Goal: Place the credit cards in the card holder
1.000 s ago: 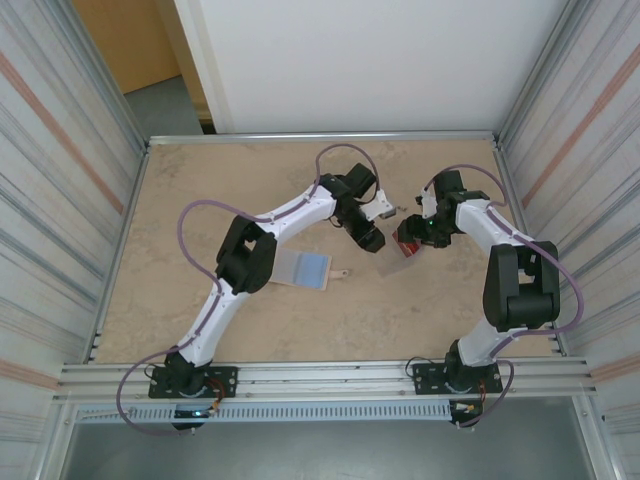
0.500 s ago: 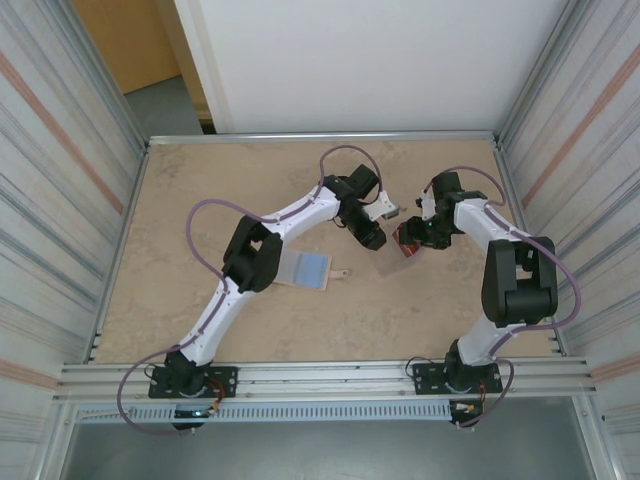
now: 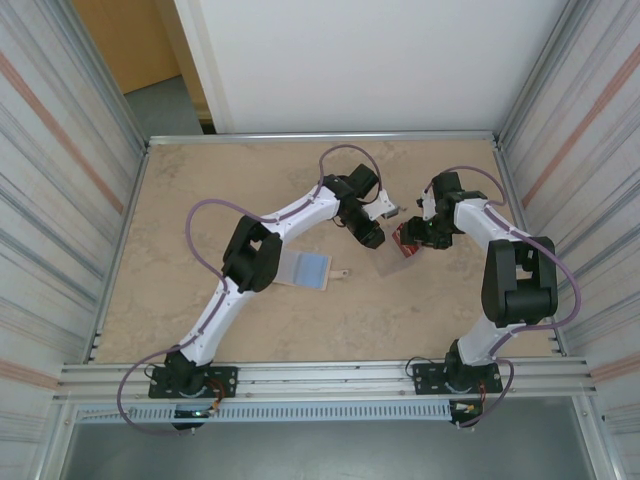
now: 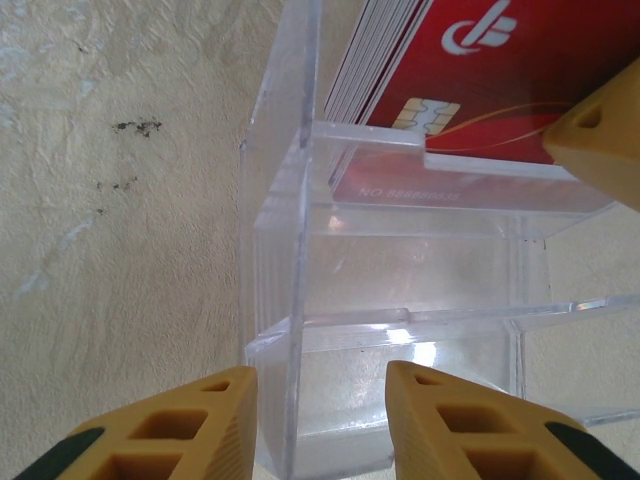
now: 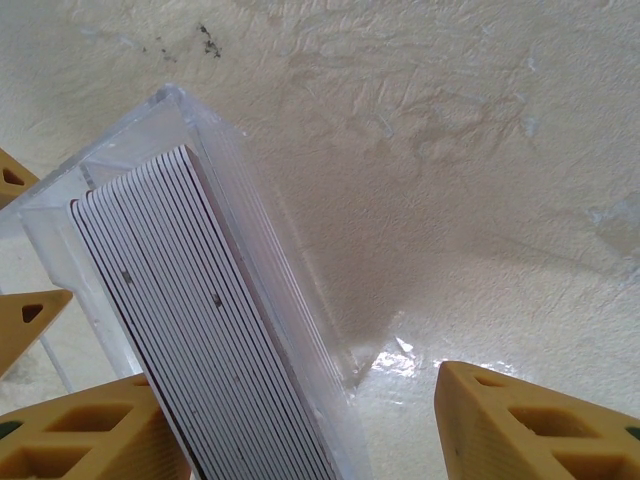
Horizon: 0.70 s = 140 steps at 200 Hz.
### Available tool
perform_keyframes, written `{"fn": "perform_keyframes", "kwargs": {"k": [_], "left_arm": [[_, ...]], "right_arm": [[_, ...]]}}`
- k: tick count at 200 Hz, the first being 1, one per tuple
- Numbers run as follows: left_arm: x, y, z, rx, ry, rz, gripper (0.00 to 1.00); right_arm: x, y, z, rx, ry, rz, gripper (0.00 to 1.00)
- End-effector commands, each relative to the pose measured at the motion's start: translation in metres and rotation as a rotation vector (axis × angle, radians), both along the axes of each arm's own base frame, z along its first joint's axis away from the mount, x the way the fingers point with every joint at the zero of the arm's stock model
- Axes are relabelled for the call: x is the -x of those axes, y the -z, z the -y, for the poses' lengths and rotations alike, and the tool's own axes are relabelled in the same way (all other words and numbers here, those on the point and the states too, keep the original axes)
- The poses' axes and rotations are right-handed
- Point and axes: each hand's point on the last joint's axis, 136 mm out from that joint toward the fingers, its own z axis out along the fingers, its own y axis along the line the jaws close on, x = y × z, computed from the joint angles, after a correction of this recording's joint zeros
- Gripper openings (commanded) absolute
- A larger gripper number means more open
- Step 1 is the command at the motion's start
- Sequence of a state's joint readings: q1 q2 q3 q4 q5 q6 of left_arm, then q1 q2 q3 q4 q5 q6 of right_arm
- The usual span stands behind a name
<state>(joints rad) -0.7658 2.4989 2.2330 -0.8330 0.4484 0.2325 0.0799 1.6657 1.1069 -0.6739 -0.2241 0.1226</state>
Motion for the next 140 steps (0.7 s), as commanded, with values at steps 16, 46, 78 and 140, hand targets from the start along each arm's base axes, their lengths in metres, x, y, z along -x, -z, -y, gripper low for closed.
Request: {"fn": "perform_keyframes", "kwargs": {"k": [16, 46, 78, 140], "left_arm": [[0.010, 0.031, -0.013, -0.085, 0.019, -0.041, 0.37], [0.010, 0.031, -0.013, -0.086, 0.021, -0.039, 0.37], [0.011, 0.033, -0.013, -0.090, 0.023, -0.039, 0.37], [0.010, 0.035, -0.015, -0.100, 0.024, -0.033, 0.37]], "right_arm": [[-0.002, -0.009, 0.010, 0.019, 0.038, 0.023, 0.61], [-0.001, -0.012, 0.011, 0.021, 0.041, 0.033, 0.61], [-0.002, -0.016, 0.011, 0.019, 0.042, 0.047, 0.60], [-0.004, -0.022, 0.010, 0.009, 0.036, 0.074, 0.60]]}}
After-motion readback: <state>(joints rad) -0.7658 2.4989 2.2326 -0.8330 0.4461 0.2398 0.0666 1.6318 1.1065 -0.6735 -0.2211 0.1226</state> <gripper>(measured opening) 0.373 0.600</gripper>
